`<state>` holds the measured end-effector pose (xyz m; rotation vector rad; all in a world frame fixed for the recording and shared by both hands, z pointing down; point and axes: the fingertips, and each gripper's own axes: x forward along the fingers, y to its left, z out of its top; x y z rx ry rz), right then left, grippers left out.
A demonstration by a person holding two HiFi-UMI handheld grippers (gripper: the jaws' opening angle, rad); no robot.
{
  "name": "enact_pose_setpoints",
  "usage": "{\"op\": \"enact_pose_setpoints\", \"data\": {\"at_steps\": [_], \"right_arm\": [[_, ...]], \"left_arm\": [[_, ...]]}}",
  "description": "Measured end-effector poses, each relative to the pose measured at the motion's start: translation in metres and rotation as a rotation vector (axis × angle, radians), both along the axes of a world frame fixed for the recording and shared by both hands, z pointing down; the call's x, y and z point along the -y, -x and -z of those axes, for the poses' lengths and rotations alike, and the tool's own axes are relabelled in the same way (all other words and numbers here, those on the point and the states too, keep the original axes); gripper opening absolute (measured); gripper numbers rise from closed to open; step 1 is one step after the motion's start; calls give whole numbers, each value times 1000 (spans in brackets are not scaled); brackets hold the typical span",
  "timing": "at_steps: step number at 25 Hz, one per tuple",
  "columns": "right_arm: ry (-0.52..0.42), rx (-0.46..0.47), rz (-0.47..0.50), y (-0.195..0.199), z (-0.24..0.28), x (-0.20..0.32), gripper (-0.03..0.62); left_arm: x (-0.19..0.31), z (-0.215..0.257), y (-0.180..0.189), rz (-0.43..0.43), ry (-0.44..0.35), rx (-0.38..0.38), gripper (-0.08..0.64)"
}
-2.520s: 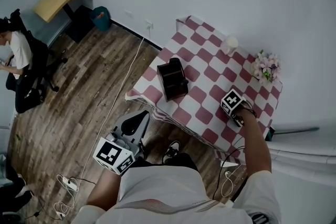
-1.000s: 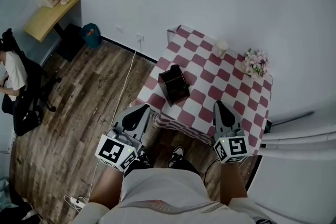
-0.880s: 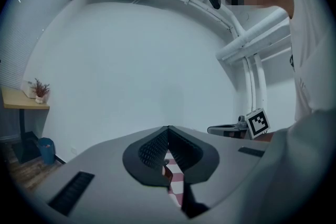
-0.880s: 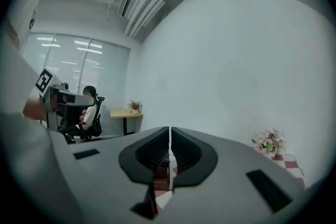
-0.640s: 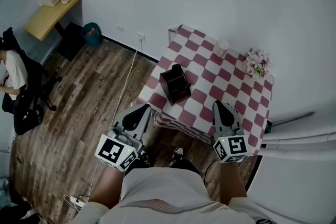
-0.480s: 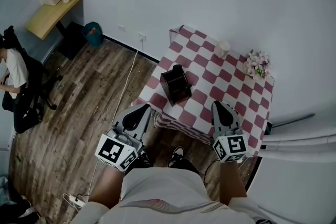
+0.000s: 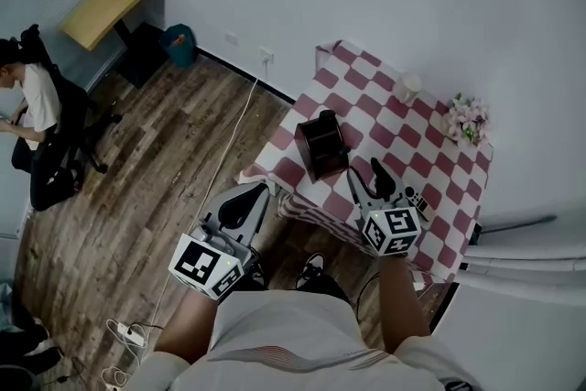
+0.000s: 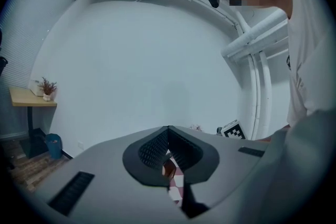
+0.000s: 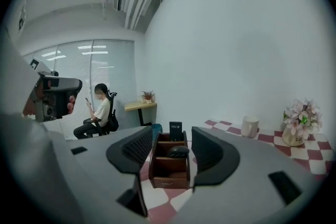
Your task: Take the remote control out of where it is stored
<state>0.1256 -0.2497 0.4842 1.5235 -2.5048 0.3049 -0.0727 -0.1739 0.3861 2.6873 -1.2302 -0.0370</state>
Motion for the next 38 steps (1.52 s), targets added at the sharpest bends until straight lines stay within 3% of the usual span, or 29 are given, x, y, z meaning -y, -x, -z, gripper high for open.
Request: {"op": "enact_pose_setpoints", "data": {"at_steps": [8, 14, 20, 28, 38], "right_arm": [[138, -23, 18, 14, -74, 39, 252], [120, 38, 18, 18, -93, 54, 253], [107, 32, 13, 23, -101, 64, 249], [15, 17, 32, 32, -76, 59, 215], [-105, 82, 31, 17, 18, 34, 209]], "left_arm": [[-3, -11, 20, 59, 33, 25, 8], [-7, -20, 32, 107, 53, 52, 8], [-7, -24, 37, 129, 68, 67, 8], [-1, -25, 38, 115, 70, 72, 8], [5, -22, 20, 49, 57, 45, 8]]}}
